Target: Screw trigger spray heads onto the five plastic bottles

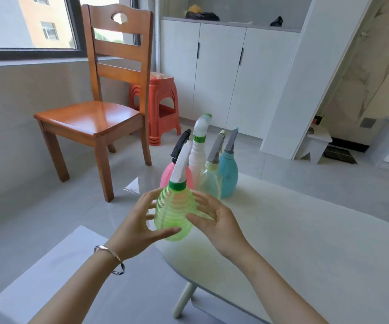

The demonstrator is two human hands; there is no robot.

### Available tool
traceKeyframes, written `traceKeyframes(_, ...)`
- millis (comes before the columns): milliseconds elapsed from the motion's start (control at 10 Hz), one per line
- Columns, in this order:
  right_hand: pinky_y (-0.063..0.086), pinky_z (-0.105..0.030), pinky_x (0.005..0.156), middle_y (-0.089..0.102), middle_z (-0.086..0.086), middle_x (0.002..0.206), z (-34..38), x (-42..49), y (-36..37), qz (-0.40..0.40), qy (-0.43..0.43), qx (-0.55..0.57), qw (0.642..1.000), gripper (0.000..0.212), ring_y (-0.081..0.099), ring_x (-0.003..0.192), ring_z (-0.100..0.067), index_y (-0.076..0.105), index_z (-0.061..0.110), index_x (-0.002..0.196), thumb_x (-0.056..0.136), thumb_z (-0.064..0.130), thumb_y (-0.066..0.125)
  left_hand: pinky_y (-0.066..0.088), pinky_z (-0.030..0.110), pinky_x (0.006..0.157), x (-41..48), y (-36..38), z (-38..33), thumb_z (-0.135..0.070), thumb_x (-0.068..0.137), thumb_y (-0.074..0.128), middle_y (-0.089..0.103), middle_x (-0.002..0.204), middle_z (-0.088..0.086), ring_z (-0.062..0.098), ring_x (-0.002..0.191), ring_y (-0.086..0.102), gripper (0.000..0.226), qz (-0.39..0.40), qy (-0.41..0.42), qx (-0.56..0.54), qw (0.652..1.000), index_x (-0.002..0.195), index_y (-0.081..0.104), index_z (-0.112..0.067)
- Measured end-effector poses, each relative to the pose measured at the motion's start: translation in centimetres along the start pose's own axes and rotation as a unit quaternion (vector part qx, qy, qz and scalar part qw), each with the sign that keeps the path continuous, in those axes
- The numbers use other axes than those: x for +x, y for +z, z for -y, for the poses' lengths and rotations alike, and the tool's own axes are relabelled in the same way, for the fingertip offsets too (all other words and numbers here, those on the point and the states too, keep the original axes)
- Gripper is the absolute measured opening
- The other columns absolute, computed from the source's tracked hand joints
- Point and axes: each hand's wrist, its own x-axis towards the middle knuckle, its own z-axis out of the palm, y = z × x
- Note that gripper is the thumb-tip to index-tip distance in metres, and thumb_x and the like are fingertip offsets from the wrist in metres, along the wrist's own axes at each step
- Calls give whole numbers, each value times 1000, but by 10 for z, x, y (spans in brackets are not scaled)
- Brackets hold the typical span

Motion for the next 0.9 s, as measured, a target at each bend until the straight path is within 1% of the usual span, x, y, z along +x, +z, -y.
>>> traceKeyframes(100,43,-5,83,61,18,124,-13,3,7,-11,11,-15,1000,45,51,114,13,57,36,121,82,19,72,49,11,85,2,2,13,-52,60,79,55,122,-24,-4,115,53,78,22,-26,-22,999,127,41,-45)
traceKeyframes(200,45,-9,88,60,11,128,-20,5,10,-25,20,-19,999,45,51,115,12,58,32,122,82,19,72,50,12,82,7,5,19,-45,61,81,55,115,-32,-10,113,51,73,32,-46,-34,998,120,40,-42)
traceKeyframes(300,47,-12,86,61,10,126,-25,6,13,-34,25,-12,999,42,53,116,7,59,34,118,82,17,72,52,13,79,10,5,25,-35,65,84,55,117,-27,-12,112,50,69,36,-54,-28,997,117,39,-45)
traceKeyframes(400,47,-9,81,62,10,125,-27,7,15,-42,23,-5,999,42,54,116,2,59,35,115,81,15,73,52,17,83,12,5,27,-33,66,83,54,120,-22,-9,114,50,68,40,-61,-17,997,116,39,-47)
traceKeyframes(500,46,-8,79,61,11,125,-28,8,16,-49,25,-7,998,43,54,113,6,59,38,114,80,16,73,51,13,81,12,5,29,-32,68,82,52,123,-20,-8,114,48,67,41,-64,-20,997,116,38,-48)
traceKeyframes(600,47,-8,77,59,11,125,-29,7,17,-55,19,-14,998,44,53,109,12,57,44,111,80,16,74,51,11,80,13,6,31,-31,69,82,48,128,-12,-5,114,48,68,35,-63,-16,997,119,38,-45)
traceKeyframes(700,48,-9,77,59,9,126,-28,6,18,-59,18,-20,998,46,54,111,8,56,45,111,81,16,73,50,15,86,13,6,30,-31,69,81,47,131,-11,-2,116,48,71,38,-65,-12,997,124,38,-41)
traceKeyframes(800,49,-10,79,58,7,128,-30,6,15,-55,16,-28,998,46,53,115,1,56,40,118,82,16,72,49,14,87,13,6,32,-34,70,80,46,133,-13,0,119,47,75,42,-59,-5,997,129,35,-42)
traceKeyframes(900,49,-12,82,58,6,130,-31,5,13,-54,16,-35,998,47,53,118,-3,55,30,126,83,17,71,50,23,94,12,5,32,-34,71,79,46,134,-12,5,123,46,79,49,-61,2,997,135,34,-37)
